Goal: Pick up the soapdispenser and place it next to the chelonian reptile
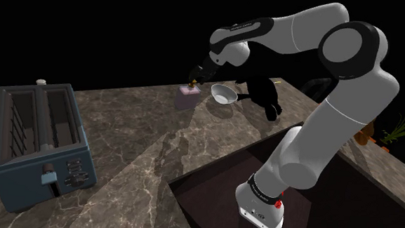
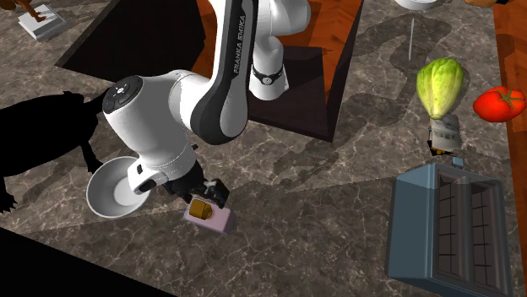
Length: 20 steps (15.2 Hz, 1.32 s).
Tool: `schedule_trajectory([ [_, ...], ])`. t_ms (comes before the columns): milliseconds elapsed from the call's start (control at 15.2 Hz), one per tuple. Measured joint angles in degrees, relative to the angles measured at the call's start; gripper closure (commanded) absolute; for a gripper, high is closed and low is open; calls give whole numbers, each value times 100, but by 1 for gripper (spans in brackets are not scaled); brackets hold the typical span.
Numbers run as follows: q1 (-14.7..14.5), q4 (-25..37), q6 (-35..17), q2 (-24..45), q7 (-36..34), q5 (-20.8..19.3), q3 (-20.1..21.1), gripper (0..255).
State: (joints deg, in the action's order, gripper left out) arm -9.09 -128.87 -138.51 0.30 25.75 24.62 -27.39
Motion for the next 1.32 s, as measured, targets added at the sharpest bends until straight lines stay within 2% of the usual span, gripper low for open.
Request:
schedule_trajectory([
  [462,-9,-12,-76,83,65,95,12,0],
  [528,-9,-12,-76,83,65,95,12,255],
  [1320,-9,13,-12,26,-2,22,9,255],
])
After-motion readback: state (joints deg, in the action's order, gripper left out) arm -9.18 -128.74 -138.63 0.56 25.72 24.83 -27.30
